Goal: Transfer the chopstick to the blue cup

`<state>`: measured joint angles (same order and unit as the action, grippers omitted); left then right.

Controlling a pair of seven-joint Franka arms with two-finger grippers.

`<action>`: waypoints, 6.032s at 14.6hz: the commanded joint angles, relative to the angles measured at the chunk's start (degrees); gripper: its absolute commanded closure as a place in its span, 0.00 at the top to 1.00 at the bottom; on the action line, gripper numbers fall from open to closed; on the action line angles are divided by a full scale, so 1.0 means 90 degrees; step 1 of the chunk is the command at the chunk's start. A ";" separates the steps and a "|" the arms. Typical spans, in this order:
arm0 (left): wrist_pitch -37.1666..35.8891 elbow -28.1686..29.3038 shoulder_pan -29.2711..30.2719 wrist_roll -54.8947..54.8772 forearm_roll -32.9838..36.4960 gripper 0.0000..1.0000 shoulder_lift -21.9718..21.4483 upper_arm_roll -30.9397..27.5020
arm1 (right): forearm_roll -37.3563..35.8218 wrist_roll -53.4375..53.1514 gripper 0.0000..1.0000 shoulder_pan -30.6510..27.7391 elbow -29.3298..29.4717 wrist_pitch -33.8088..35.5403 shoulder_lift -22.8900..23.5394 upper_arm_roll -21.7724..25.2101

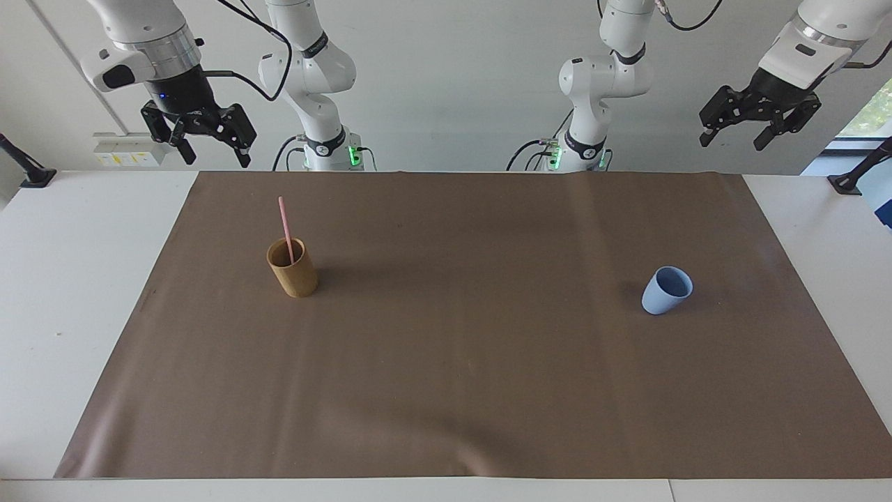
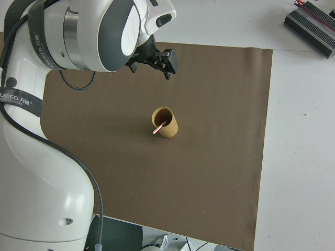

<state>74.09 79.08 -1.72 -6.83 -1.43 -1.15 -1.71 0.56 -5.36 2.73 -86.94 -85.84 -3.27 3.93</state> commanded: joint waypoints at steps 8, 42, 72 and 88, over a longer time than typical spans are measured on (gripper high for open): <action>0.0127 0.0247 0.0113 -0.0032 0.0032 1.00 -0.0185 0.0033 | 0.0026 0.0068 1.00 -0.0089 -0.0037 0.0222 -0.0076 -0.0037; 0.1269 0.0334 0.0250 -0.0354 -0.0095 1.00 0.0322 0.0024 | 0.0046 0.0019 1.00 -0.0030 -0.0203 -0.0120 -0.0164 -0.0105; 0.5811 0.3567 0.0680 -0.0638 -0.0408 0.71 0.1651 0.0033 | 0.0095 0.0019 1.00 -0.0059 -0.0164 -0.0110 -0.0134 -0.0105; 0.5626 0.3733 0.0533 -0.0628 -0.0408 0.00 0.1174 0.0053 | 0.0055 -0.0010 1.00 -0.0089 -0.0369 -0.0120 -0.0125 -0.0095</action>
<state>124.61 110.66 3.39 -11.54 -4.43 13.08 -1.26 0.60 -5.38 2.71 -88.72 -85.62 -3.77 3.31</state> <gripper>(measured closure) 0.943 0.000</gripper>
